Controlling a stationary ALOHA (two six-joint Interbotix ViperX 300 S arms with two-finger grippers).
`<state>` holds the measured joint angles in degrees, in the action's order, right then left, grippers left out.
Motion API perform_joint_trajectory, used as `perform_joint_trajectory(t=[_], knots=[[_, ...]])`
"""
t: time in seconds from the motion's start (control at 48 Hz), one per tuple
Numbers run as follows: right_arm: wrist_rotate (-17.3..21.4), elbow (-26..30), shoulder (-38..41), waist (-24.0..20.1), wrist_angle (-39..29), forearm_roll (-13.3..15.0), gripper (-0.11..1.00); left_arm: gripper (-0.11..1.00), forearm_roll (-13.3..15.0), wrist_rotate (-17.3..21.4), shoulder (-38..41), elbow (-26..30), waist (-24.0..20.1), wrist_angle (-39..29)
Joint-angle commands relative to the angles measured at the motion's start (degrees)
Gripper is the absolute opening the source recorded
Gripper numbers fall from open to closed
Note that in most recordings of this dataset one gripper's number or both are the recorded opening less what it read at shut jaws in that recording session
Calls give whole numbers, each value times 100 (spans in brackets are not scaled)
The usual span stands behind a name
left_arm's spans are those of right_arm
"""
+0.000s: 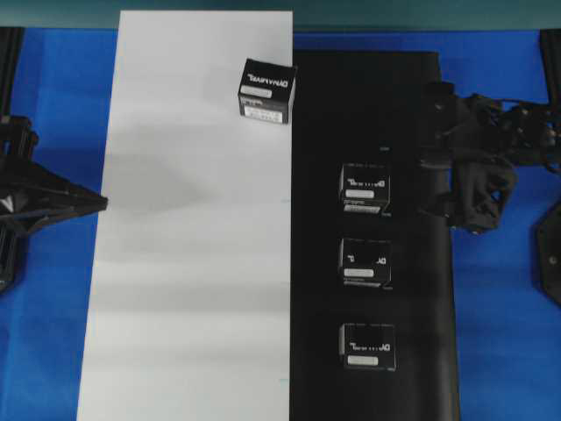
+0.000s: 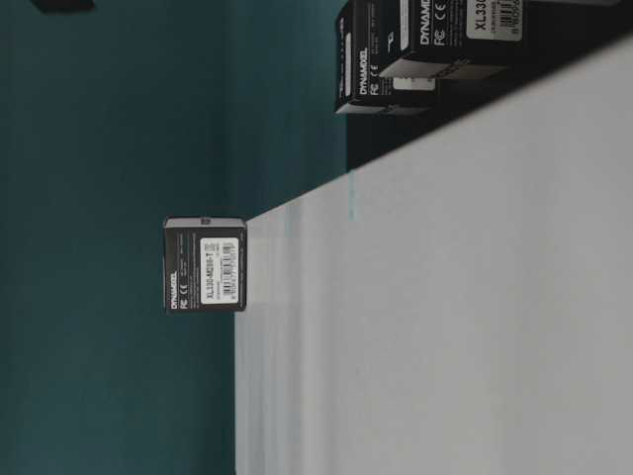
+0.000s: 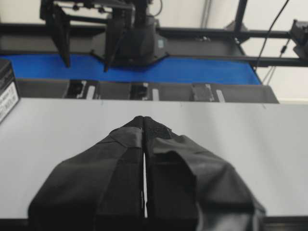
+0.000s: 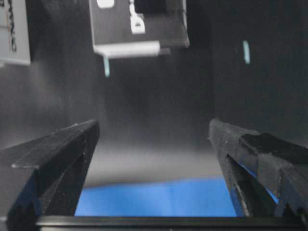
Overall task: Place the box from the black base onto the white base.
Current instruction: 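Lower the right gripper over the top black-and-white box and close on it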
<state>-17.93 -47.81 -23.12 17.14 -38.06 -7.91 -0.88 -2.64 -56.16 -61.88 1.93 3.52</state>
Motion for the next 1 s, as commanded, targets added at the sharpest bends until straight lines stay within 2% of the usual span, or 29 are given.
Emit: perform_joint_trajectory(t=[0.0,0.208,0.291,0.604,0.708,0.791,0.874,0.978], knots=[[-149,88,237,-70,229,-132,100,-4,-9,-18,18,158,0,26],[-589,79,624,-123,1020,-554,100,-4,-9,-26,9,149,0,26],[-694,79,773,-123,1257,-633,100,-4,-9,-26,9,158,0,26],[-694,-35,1107,-220,2276,-932,100,-4,-9,-44,9,158,0,26],[-677,-79,1072,-229,2399,-1178,100,-4,-18,-35,18,158,0,35],[-677,-105,1063,-264,2355,-1239,98,-4,-9,-35,9,158,0,26],[-677,-123,1037,-343,2294,-1239,91,-4,-18,-35,18,158,0,26],[-668,-114,1002,-404,2232,-1239,71,-4,-18,-35,9,149,0,18]])
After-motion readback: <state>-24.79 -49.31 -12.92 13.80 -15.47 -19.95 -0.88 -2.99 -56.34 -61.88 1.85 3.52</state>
